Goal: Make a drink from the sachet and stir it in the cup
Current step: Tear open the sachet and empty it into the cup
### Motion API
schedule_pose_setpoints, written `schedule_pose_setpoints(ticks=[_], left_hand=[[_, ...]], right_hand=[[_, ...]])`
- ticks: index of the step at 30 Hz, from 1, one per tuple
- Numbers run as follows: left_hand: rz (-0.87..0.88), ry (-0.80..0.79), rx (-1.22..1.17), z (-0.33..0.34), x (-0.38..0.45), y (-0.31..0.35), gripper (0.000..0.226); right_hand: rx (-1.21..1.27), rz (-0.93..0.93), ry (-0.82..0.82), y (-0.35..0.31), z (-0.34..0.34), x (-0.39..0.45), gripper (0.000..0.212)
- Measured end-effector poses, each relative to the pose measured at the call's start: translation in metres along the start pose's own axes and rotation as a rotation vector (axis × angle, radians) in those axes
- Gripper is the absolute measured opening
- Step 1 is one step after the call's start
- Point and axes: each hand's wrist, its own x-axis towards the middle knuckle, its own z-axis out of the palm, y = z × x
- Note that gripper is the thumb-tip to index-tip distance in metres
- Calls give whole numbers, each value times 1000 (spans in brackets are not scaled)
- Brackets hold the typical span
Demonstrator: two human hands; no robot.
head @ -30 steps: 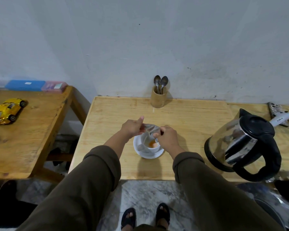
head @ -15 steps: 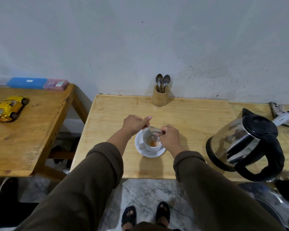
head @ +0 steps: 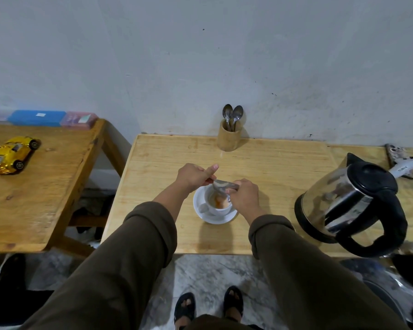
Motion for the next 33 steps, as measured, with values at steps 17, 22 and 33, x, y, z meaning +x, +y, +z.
schedule_pose_setpoints(ticks=[17,22,33], left_hand=[[-116,-48,-65,-13,-3,-10,27],[-148,-94,-299,-15,-11,-28,21],[-93,89,-462,-22,-28,-75,25]], right_hand=[[-25,-103,-23,-3,-6,-16,5],[35,-110,11,-3,-9,-31,55],[368,55,40,-43,20,-54,25]])
